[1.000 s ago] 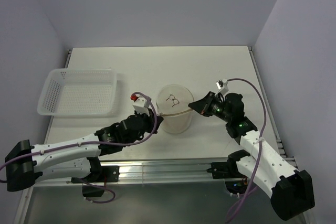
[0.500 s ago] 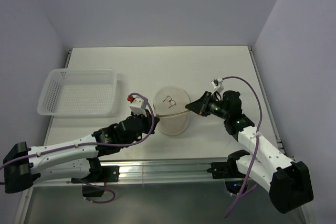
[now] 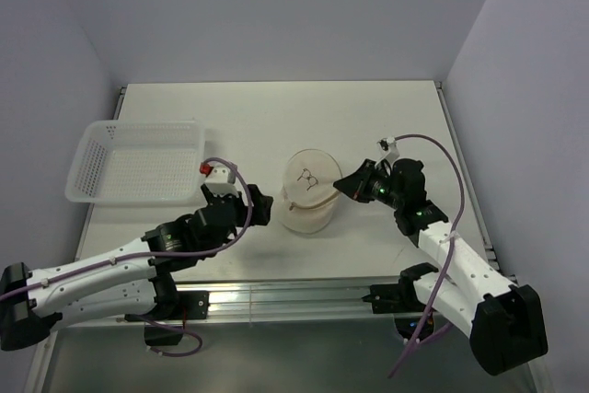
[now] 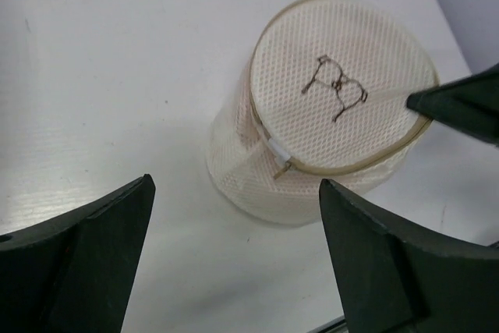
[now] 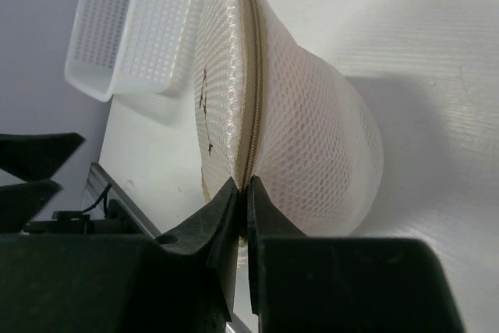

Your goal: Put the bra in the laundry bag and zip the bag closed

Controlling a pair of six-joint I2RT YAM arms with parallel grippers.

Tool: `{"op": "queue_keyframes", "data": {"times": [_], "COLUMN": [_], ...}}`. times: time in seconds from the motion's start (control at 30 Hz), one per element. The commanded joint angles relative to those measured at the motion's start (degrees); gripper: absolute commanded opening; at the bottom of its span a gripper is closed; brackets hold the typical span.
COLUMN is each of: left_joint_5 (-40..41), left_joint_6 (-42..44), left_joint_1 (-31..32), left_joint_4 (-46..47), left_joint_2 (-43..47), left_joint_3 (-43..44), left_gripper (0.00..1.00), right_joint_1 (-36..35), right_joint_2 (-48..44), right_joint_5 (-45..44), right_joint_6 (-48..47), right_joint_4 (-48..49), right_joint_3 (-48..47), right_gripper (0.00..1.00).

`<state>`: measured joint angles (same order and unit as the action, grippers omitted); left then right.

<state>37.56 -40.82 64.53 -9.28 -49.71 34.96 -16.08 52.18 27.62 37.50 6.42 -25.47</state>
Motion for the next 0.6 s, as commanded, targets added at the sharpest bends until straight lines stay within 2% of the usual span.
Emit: {"op": "queue_keyframes", "data": {"times": [0.0,0.03,0.07,0.17,0.2,0.23,0.3,0.57], "left_joint_5": [6.37,6.99,7.43,7.44,7.18,6.91,5.69,4.37], "left_joint_6": [1.35,1.35,1.96,3.37,3.64,3.99,4.60,7.59], "left_joint_1": [-0.02,-0.11,-0.02,-0.11,-0.11,-0.11,-0.11,-0.11], "left_joint_4": [-4.34,-4.95,-5.66,-6.01,-5.49,-5.31,-4.70,-3.73], "left_joint_2": [3.83,4.36,5.49,7.34,7.70,8.05,8.93,11.65], "left_joint_3": [5.20,6.16,6.69,8.28,8.46,8.54,8.81,9.16], "left_gripper": [0.93,0.94,0.99,0.99,0.99,0.99,0.99,0.99], "right_joint_1": [0.43,0.34,0.34,0.34,0.43,0.34,0.43,0.43], "right_joint_2": [-2.44,-2.70,-3.75,-5.68,-6.21,-7.61,-9.37,-22.64], "right_joint_5": [-3.00,-3.44,-3.88,-5.81,-7.91,-8.97,-11.08,-23.91], "right_joint_6": [-2.95,-3.48,-3.48,-4.09,-5.05,-5.24,-5.33,-6.82], "right_joint_4": [-1.92,-2.63,-3.16,-4.74,-7.27,-8.51,-10.62,-18.36], "right_joint_3": [-2.82,-3.09,-3.18,-4.14,-4.75,-5.20,-5.99,-10.20], "right_gripper": [0.13,0.17,0.21,0.49,0.67,0.75,0.99,1.00]}}
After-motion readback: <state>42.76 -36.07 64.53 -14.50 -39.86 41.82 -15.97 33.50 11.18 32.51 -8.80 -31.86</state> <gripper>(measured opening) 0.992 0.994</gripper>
